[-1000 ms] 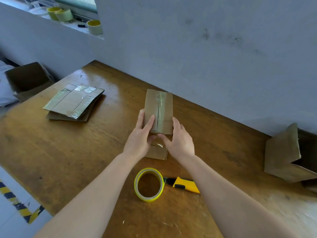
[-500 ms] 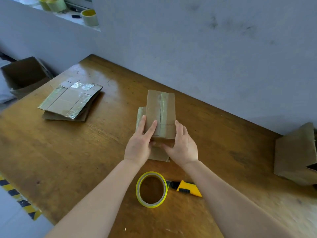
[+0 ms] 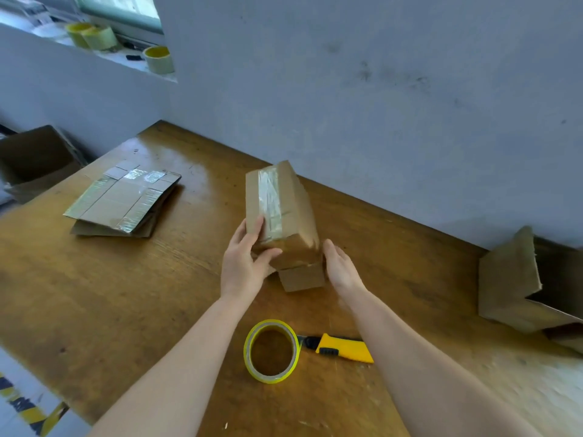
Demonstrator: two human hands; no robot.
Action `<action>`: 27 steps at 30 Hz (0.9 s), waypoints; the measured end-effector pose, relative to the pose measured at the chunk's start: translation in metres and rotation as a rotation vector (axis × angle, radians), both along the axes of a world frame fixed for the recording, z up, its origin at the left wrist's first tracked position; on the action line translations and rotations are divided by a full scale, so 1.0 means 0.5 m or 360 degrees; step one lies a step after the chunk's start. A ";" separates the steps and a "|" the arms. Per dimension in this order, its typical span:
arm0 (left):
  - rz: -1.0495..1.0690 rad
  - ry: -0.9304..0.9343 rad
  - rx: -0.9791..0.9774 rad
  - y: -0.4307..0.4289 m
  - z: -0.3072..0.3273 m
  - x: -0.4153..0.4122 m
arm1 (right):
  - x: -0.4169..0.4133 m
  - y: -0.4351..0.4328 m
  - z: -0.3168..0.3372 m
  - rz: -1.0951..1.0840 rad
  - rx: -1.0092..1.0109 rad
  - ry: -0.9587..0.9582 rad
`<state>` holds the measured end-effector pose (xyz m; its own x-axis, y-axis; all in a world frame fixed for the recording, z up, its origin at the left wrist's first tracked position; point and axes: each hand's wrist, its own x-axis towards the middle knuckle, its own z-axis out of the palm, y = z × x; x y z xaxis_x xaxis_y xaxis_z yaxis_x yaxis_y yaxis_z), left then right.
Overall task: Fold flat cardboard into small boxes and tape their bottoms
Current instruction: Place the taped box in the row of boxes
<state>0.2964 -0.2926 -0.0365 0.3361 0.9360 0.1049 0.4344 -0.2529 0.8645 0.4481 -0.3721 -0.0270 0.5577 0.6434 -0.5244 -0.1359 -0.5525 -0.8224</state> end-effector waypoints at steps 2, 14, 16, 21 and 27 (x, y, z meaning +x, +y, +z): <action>0.0067 -0.0183 -0.0140 -0.001 0.011 -0.007 | 0.001 -0.004 0.009 -0.0126 -0.0045 0.0279; -0.0058 -0.0516 -0.1011 -0.039 0.020 -0.034 | -0.020 -0.038 0.112 -0.0277 0.0472 -0.0319; -0.0074 -0.0402 -0.1009 -0.047 0.036 -0.017 | -0.034 -0.040 0.127 -0.0115 0.0361 -0.0777; -0.0228 -0.0398 -0.0927 -0.071 0.093 0.006 | -0.084 -0.061 0.117 0.0295 0.0086 -0.1652; -0.0327 -0.0273 -0.1070 -0.072 0.102 0.011 | -0.107 -0.064 0.107 0.0691 0.0150 -0.1285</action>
<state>0.3020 -0.3284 0.0143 0.5424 0.7366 -0.4041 0.2794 0.2954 0.9136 0.3946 -0.4039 0.0265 0.4314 0.9020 -0.0158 0.7022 -0.3468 -0.6218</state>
